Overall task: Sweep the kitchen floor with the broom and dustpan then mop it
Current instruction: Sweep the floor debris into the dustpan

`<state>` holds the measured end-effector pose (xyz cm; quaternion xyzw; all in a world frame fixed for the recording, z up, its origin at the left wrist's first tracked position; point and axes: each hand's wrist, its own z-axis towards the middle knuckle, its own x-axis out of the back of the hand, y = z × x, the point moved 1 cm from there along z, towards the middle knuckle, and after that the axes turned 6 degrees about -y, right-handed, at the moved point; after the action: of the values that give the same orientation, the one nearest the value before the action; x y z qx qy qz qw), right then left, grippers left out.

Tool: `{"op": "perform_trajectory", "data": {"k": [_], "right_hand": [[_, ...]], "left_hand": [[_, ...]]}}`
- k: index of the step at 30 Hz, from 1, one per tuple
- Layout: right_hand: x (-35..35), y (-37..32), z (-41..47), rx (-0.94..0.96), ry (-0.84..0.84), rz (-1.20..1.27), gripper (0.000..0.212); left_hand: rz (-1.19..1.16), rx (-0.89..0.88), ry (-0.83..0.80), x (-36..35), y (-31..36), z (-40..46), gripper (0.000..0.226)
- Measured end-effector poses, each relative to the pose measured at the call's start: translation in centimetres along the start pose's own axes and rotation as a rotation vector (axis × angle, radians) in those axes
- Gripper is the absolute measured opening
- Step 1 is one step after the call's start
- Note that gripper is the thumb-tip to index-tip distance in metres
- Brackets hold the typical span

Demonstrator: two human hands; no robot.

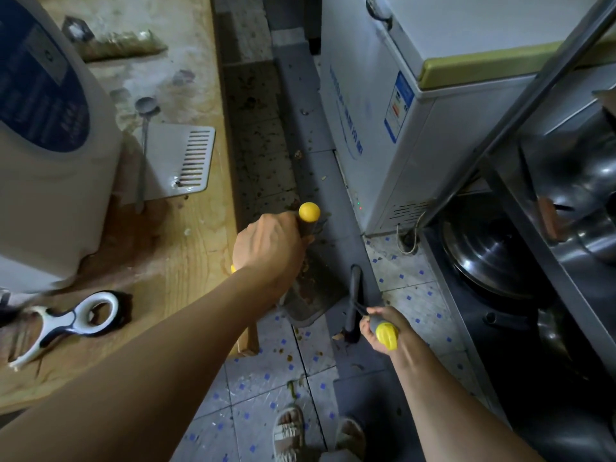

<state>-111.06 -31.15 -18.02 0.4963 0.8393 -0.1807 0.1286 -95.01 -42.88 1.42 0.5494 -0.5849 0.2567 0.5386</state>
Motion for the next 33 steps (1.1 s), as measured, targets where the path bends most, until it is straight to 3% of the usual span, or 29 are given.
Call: {"op": "perform_trajectory", "data": {"k": [10, 21, 33], "right_hand": [[-0.9, -6.6, 2.4, -0.037, -0.059, -0.120, 0.021], [-1.2, -17.4, 4.7, -0.165, -0.138, -0.468, 0.016], [-0.4, -18.3, 0.1, -0.291, -0.127, -0.820, 0.021]], "left_hand": [[0.048, 0.116, 0.038, -0.3, 1.7, 2.2, 0.024], [0.017, 0.439, 0.080, -1.1, 7.8, 2.3, 0.025], [-0.047, 0.590, 0.172, -1.9, 11.1, -4.2, 0.023]]}}
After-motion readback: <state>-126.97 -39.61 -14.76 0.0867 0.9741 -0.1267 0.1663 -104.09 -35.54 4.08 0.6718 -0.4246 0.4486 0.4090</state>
